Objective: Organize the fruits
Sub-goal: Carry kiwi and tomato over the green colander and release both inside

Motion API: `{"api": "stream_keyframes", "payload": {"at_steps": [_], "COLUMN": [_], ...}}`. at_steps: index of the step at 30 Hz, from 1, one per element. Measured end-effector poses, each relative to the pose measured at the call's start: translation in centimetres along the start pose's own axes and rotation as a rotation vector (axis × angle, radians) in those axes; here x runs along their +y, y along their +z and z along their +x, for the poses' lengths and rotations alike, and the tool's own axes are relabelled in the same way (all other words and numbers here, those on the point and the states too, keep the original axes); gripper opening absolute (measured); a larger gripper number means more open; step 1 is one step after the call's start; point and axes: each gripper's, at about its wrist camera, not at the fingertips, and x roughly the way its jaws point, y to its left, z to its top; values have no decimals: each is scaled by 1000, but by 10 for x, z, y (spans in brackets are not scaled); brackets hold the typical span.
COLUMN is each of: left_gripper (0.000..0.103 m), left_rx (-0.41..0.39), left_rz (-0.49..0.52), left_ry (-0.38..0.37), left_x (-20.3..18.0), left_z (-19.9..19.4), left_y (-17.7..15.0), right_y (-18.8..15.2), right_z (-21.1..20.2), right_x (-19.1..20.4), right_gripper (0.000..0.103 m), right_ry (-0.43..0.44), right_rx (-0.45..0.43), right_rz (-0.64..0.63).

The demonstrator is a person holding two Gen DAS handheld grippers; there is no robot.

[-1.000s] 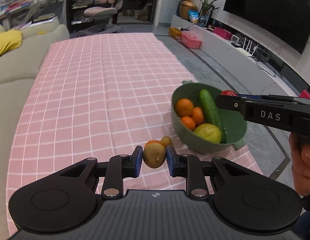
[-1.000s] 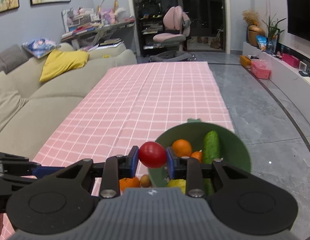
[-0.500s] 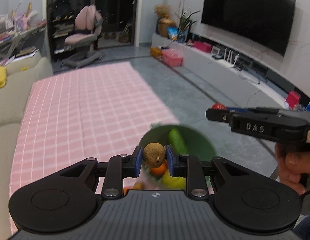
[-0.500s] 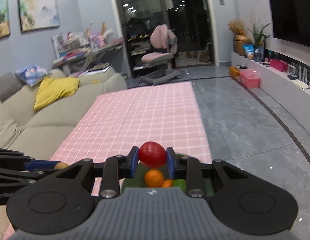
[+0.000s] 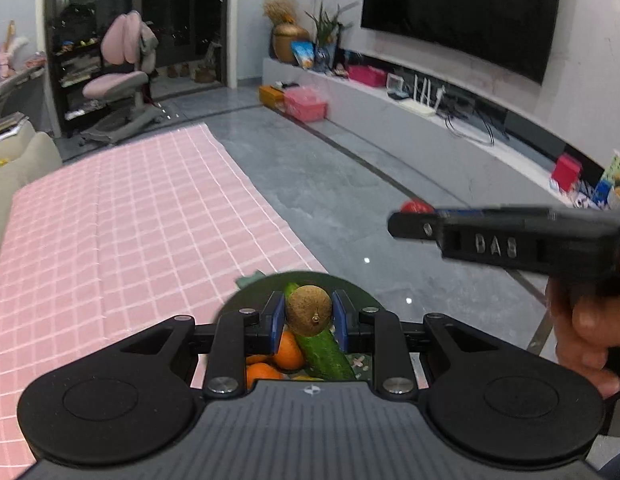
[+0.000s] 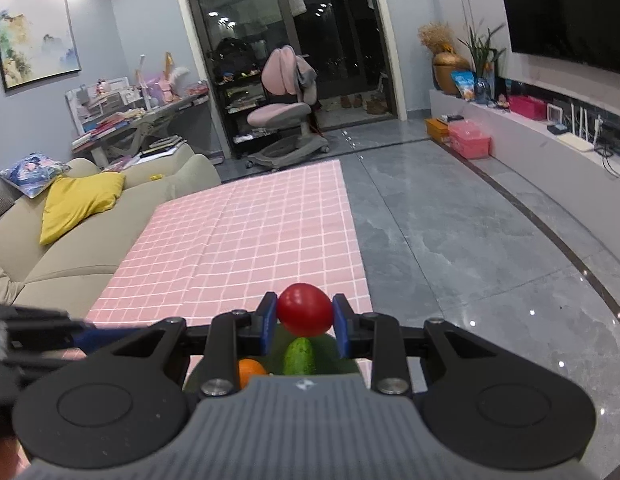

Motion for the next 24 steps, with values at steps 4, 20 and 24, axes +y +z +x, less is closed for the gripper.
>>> {"api": "stream_keyframes", "payload": {"at_steps": [4,20,24], "left_gripper": [29,29,29], "left_rx": [51,161,177], "left_rz": [-19,-211,-221], "left_ry": [-32,-58,-54], "left_x": [-15,-22,-21], "left_z": [31,102,107], "left_y": [-16,-46,-48], "right_y": [5,-18,-20], "right_z": [21,114,127], "right_x": [-11,-10,-15], "right_gripper": [26,26,27], "right_ry": [35,163,150], "right_rx": [77,385,410], "right_rz": [13,-195,-206]}}
